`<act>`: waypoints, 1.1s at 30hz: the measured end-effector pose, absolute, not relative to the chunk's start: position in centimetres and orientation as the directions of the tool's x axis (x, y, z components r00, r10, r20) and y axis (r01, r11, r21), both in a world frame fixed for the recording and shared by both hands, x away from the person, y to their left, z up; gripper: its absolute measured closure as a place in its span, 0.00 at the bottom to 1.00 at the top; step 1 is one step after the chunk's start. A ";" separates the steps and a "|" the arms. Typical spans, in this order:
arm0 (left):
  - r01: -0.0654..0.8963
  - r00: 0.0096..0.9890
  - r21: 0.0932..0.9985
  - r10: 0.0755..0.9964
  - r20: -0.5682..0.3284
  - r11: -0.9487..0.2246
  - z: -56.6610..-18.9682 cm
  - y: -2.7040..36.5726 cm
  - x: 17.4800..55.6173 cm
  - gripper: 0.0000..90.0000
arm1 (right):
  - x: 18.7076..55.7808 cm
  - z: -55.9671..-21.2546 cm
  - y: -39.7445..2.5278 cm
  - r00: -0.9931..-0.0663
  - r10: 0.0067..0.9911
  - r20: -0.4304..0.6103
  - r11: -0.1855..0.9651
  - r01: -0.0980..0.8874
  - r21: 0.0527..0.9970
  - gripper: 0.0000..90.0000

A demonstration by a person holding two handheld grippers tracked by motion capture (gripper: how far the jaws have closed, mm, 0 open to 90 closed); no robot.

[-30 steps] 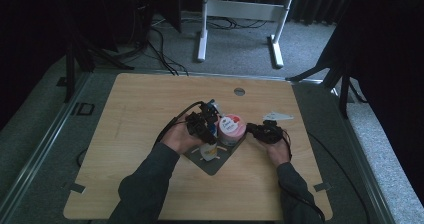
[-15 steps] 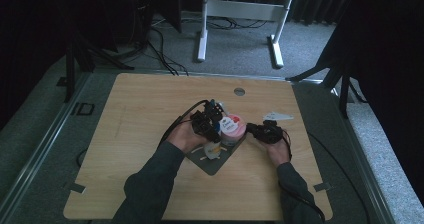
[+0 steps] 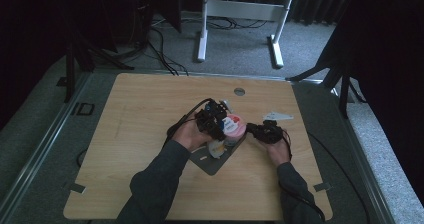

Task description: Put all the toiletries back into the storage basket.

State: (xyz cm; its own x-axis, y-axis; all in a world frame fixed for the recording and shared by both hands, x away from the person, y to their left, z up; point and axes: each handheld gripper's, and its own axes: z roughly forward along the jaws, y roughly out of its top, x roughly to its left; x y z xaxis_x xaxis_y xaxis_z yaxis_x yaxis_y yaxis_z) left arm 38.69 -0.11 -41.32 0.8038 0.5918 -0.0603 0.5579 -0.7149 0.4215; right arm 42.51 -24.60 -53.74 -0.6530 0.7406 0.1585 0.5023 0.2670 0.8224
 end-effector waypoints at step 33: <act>0.572 0.794 0.415 0.604 -0.065 -0.708 -41.8 -2.1 39.3 0.61 | 42.5 -53.8 -24.6 -0.652 0.742 0.156 0.266 0.500 0.824 0.88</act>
